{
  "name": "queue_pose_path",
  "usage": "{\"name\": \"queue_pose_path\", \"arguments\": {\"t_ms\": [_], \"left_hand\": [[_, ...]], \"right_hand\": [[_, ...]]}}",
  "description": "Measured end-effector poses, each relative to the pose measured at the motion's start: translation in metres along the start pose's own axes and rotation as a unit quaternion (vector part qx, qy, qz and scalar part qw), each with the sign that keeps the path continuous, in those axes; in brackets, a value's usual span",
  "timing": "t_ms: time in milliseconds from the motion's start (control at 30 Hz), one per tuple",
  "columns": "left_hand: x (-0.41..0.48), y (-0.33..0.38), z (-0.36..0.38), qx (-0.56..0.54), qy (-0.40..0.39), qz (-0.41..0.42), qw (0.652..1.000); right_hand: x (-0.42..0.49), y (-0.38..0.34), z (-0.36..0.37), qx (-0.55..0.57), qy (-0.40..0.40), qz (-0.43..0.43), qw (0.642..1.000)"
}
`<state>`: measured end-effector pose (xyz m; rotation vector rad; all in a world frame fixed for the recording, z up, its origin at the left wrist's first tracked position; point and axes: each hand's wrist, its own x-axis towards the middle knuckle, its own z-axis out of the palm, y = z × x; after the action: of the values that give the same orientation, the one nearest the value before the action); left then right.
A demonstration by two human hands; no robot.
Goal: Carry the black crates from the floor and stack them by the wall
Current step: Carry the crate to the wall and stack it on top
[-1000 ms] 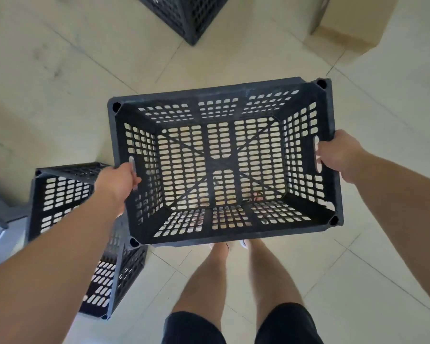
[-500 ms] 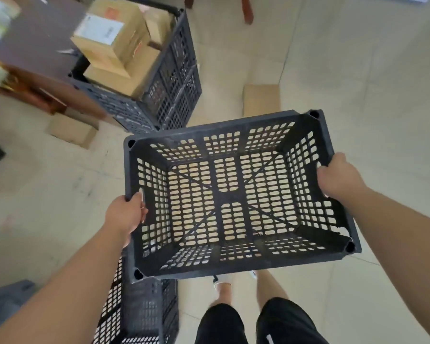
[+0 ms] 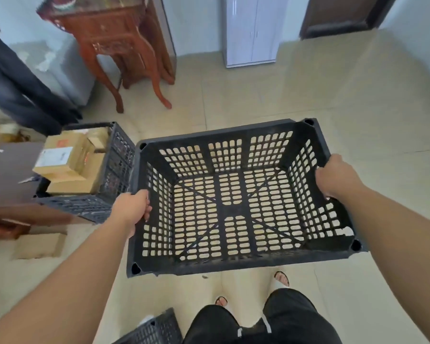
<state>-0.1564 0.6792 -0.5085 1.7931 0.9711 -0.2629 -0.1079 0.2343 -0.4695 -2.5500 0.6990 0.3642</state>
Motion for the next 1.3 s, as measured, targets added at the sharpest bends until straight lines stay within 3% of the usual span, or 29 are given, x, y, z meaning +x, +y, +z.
{"name": "queue_pose_path", "arguments": {"t_ms": [433, 833, 1133, 1300], "left_hand": [[-0.088, 0.197, 0.247, 0.131, -0.107, 0.123, 0.978], [-0.136, 0.325, 0.492, 0.196, -0.229, 0.179, 0.936], [-0.135, 0.453, 0.691, 0.264, -0.323, 0.258, 0.871], [-0.159, 0.518, 0.793, 0.314, -0.377, 0.314, 0.813]], "right_hand": [[0.051, 0.193, -0.181, 0.075, 0.080, 0.161, 0.981], [0.117, 0.335, -0.314, 0.129, 0.137, 0.265, 0.946], [0.183, 0.376, -0.368, 0.170, 0.182, 0.384, 0.889], [0.203, 0.399, -0.393, 0.193, 0.238, 0.430, 0.849]]}}
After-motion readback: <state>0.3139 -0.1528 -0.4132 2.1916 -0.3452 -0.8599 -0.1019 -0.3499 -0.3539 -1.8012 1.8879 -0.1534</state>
